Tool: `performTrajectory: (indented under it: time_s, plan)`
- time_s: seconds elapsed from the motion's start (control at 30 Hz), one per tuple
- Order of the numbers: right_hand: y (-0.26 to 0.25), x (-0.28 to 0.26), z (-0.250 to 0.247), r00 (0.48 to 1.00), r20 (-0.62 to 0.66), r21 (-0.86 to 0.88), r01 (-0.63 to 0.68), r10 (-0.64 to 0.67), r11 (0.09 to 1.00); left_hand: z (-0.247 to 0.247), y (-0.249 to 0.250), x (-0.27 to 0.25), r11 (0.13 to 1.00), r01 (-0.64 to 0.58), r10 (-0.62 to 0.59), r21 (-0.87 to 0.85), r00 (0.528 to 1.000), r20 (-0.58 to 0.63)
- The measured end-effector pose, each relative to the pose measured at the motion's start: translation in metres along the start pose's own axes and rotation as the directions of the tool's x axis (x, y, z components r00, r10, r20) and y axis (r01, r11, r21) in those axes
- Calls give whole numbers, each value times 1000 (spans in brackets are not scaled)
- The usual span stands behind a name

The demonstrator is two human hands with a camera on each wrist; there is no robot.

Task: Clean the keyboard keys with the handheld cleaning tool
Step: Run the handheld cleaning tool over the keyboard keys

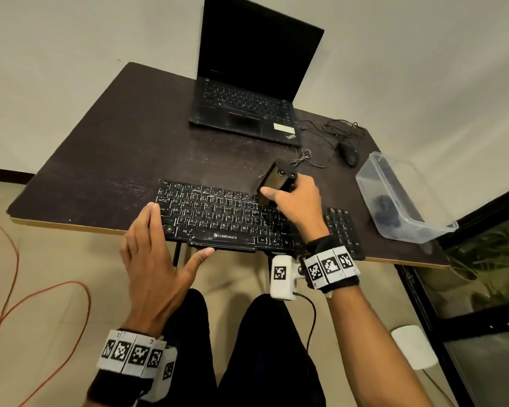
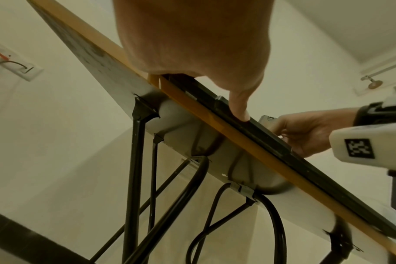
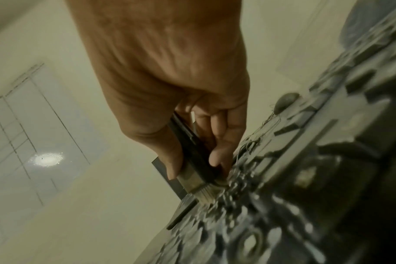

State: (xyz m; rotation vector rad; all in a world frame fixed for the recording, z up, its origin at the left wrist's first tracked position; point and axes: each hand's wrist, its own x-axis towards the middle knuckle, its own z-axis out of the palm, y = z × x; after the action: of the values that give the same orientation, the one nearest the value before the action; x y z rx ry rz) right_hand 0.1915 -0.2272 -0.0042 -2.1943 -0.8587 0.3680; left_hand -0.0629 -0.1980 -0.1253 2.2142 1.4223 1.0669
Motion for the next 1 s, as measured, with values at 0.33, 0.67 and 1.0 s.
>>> performTrajectory:
  time_s: [0.33,0.67,1.0]
  plan:
    - [1,0,6,1000,-17,33,-19,19,999,1,-2,-2,1000,-15,15,12,1000,-24]
    - [-2,-3,15,999,34,39,32,-33,999,1,-1,-3,1000,-5,4,-8,1000,-30]
    - [2,7,11,997,69,30,43,-45,999,2,-2,-2,1000,-5,5,3,1000,-25]
